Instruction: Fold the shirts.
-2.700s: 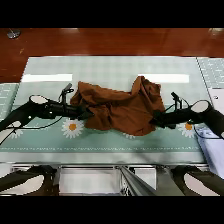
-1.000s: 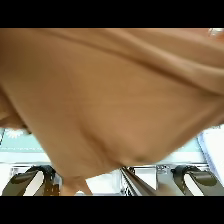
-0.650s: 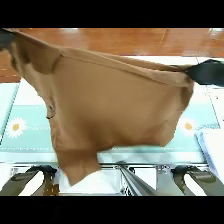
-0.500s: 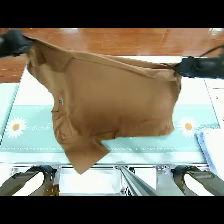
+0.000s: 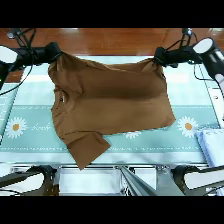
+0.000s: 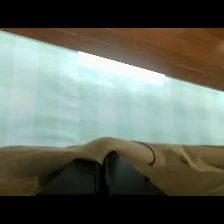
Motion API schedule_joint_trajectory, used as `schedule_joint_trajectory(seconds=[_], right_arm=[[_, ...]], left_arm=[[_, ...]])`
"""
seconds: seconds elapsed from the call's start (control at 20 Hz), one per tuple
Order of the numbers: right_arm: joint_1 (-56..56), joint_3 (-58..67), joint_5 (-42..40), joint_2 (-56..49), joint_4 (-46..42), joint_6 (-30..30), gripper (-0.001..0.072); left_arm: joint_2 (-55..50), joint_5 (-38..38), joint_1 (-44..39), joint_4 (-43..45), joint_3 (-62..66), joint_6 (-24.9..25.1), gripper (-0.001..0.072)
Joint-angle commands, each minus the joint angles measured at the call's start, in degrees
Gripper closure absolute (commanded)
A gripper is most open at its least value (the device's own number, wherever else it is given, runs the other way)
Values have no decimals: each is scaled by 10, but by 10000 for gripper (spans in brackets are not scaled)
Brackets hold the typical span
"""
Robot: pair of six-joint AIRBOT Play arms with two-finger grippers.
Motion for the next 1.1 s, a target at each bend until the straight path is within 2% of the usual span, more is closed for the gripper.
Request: schedule_joint_trajectory(seconds=[0.0, 0.05, 0.1, 0.15, 0.2, 0.3, 0.35, 0.45, 0.5, 0.55, 0.65, 0.75, 0.85, 1.05], right_arm=[[-10, 72, 56, -71, 64, 8, 365], [-22, 80, 86, -71, 68, 6, 75], [-39, 91, 127, -69, 68, 6, 86], [-61, 104, 186, -63, 68, 5, 86], [-84, 111, 246, -54, 66, 1, 86], [-132, 112, 354, -21, 37, -19, 86], [-149, 109, 388, 4, -23, -23, 86], [-176, 58, 385, 76, -141, -17, 86], [-191, 7, 357, 118, -165, -10, 86], [-210, -65, 318, 164, -153, -19, 86], [-235, -224, 256, 245, -63, -103, 87], [-231, -390, 200, 329, 19, -169, 87], [-229, -518, 160, 403, 73, -163, 87], [-229, -647, 166, 499, 106, -168, 87]], left_arm=[[-24, -37, -2, -6, 0, -5, 681], [-23, -60, 1, -6, 2, -5, 550], [-23, -91, 9, -6, 9, -5, 124], [-23, -137, 19, -3, 19, 7, 6], [-23, -207, 38, 7, 31, 50, 7], [-23, -330, 90, 20, 34, 49, 7], [-23, -387, 117, 20, 30, 51, 7], [-6, -468, 171, 20, -5, 51, 8], [17, -478, 199, 20, -43, 51, 8], [44, -475, 223, 19, -90, 56, 8], [94, -467, 271, 8, -212, 74, 9], [120, -444, 315, -66, -341, 111, 9], [129, -439, 344, -80, -418, 140, 9], [150, -414, 355, -61, -448, 131, 9]])
